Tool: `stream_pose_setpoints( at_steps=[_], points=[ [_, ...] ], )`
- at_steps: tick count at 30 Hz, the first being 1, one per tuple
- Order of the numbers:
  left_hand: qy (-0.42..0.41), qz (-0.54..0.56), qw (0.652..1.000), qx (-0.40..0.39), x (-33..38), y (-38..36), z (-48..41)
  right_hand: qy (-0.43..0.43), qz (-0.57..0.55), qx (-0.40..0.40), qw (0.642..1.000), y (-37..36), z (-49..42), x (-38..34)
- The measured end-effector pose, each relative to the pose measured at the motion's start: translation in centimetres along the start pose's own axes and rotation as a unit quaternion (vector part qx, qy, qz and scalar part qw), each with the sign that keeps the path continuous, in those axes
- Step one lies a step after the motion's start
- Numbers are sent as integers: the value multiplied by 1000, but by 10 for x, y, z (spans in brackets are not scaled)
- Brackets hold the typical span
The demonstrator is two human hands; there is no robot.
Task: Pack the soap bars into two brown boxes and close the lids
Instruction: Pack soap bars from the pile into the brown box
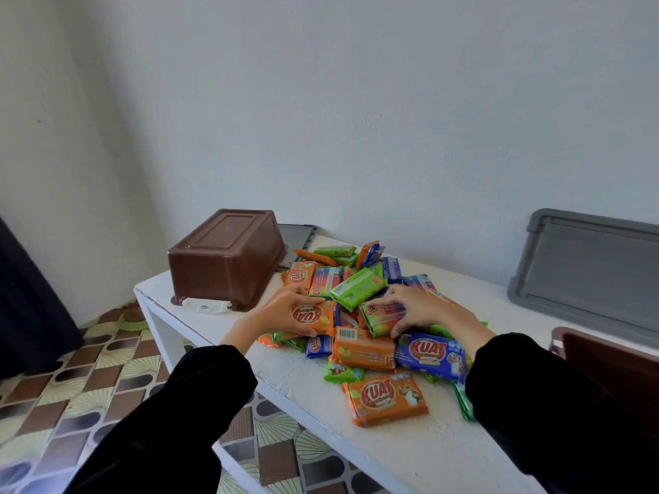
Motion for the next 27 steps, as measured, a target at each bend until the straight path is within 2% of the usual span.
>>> stream_pose_setpoints(
  at_steps=[4, 7, 13, 18, 23, 27],
  points=[
    [-35, -68, 997, 0, 3, -5, -3, -10, 26, 57, 998, 3, 7, -4],
    [-41, -79, 996, 18, 15, 0, -7, -12, 2, 96, 995, 20, 20, -1],
    [-136, -85, 986, 52, 101, 36, -34, -40, -7, 144, 989, 79, 89, 22],
    [-241, -77, 968, 12, 205, 40, -59, -116, 32, 160, 980, 103, 177, 47],
    [-349, -51, 935, -39, 314, -9, -72, -216, 32, 130, 967, 91, 279, 87],
    [-386, -81, 912, -109, 372, -63, -82, -279, 24, 96, 955, 58, 328, 121]
  ],
)
Point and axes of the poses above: each hand's wrist, its own z-axis away from the middle knuckle, its own y-axis out of the back of the hand, x = y × z, the point moved 1 cm from there along -z, towards the middle knuckle, and after that the axes turned 4 degrees about -y, right-handed, at the moved point
